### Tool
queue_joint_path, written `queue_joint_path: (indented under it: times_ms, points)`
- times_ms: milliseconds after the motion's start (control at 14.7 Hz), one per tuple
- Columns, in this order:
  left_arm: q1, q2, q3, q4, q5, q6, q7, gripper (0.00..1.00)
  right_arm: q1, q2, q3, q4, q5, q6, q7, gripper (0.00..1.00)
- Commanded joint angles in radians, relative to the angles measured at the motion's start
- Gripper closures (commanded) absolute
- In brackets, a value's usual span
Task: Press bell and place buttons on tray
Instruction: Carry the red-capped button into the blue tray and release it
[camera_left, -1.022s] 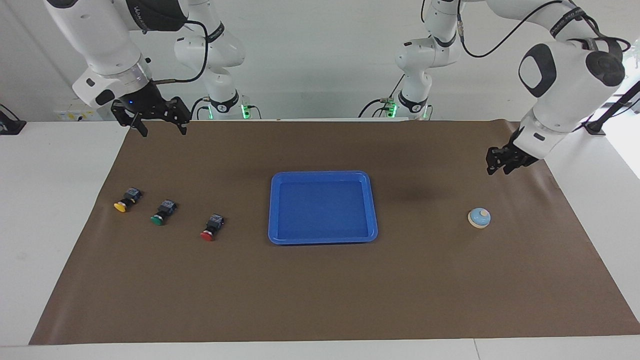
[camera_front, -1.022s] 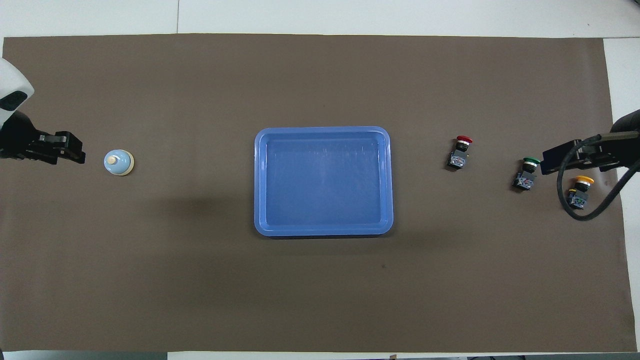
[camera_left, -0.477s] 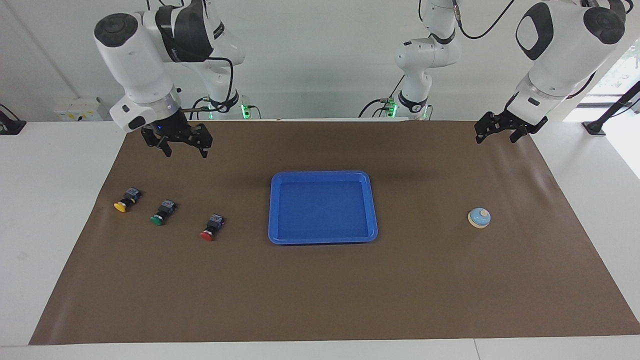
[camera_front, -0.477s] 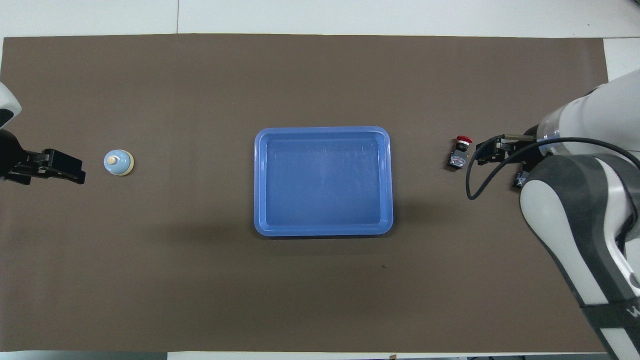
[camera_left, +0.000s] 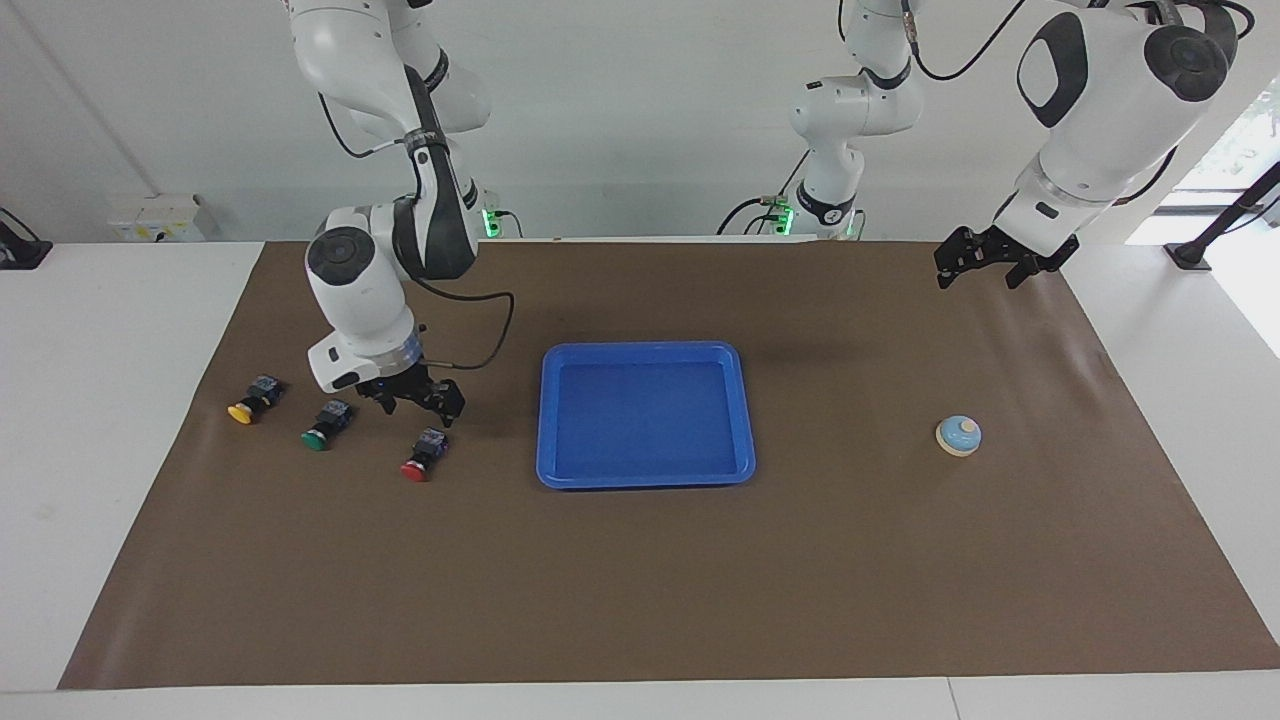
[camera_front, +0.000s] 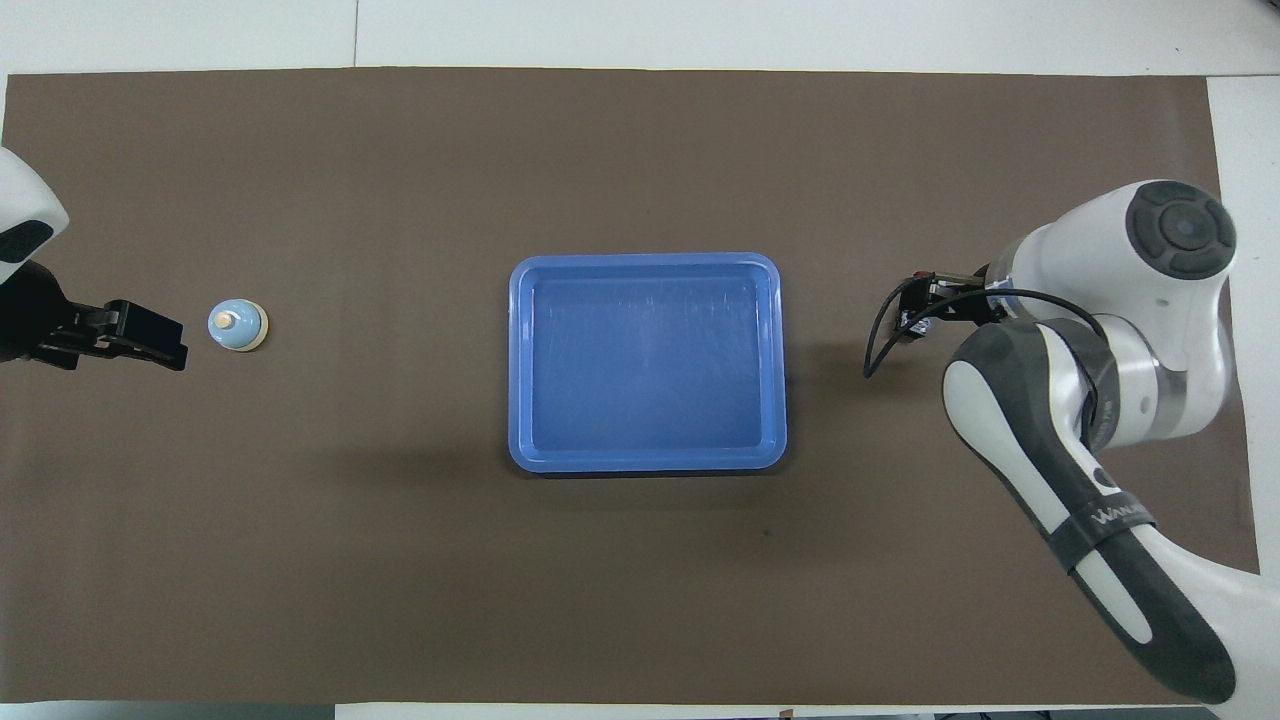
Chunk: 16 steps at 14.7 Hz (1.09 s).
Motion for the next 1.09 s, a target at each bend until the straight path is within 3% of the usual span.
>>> queue_joint_path:
  times_ms: [0,136,341,409,613,749,1022]
  points:
    - [-0.032,0.009,0.027,0.022,0.000,-0.025,-0.012,0.00,-0.012,0.055,0.004,0.003,-0.048,0.069,0.036,0.00]
    - [-0.076,0.011,0.083,0.025,-0.003,-0.025,-0.012,0.00,-0.021,0.076,0.004,0.007,-0.059,0.108,0.036,0.00]
    - [-0.070,0.013,0.071,0.021,0.000,-0.026,-0.013,0.00,-0.026,0.106,0.001,0.036,-0.059,0.120,0.042,0.00]
    - [-0.061,0.010,0.051,0.021,0.001,-0.026,-0.013,0.00,-0.026,0.106,0.001,0.037,-0.059,0.118,0.059,0.08]
    - [-0.055,0.005,0.045,0.018,0.003,-0.029,-0.012,0.00,-0.018,0.107,0.004,0.032,-0.059,0.120,0.120,0.69]
    - [-0.058,0.002,0.047,0.015,0.003,-0.028,-0.010,0.00,-0.013,0.107,0.004,0.030,-0.057,0.118,0.127,1.00]
    - [-0.054,-0.004,0.050,0.015,0.003,-0.012,-0.012,0.00,-0.004,0.106,0.004,0.067,-0.057,0.073,0.121,1.00]
